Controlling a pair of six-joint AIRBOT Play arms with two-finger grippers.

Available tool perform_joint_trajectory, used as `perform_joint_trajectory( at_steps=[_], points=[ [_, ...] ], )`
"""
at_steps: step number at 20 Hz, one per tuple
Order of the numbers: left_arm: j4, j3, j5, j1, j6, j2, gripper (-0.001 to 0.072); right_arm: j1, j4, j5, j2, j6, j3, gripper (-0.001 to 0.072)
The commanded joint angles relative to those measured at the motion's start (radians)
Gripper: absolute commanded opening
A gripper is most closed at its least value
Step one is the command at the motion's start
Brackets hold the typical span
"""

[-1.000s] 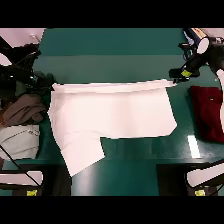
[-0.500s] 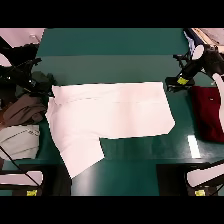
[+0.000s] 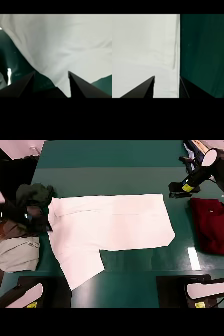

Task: Fold the shirts.

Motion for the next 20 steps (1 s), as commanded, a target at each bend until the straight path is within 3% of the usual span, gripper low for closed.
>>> perform_joint_trajectory(
  at_steps=[1, 7, 14, 20],
  points=[
    [-0.044, -0.293, -0.008, 0.000, -0.066, 0.217, 0.0500, 0.000, 0.002, -0.018, 0.016, -0.003, 0.000, 0.0368],
    [-0.113, -0.509, -0.016, 0.000, -0.079, 0.277, 0.0500, 0.000, 0.002, -0.018, 0.016, -0.003, 0.000, 0.0368],
    [-0.139, -0.528, 0.103, 0.000, -0.085, 0.275, 0.0500, 0.000, 0.002, -0.018, 0.016, -0.003, 0.000, 0.0368],
    [-0.150, -0.542, 0.119, -0.022, -0.089, 0.209, 0.0500, 0.000, 0.001, -0.020, 0.016, -0.004, 0.000, 0.0368]
  ],
)
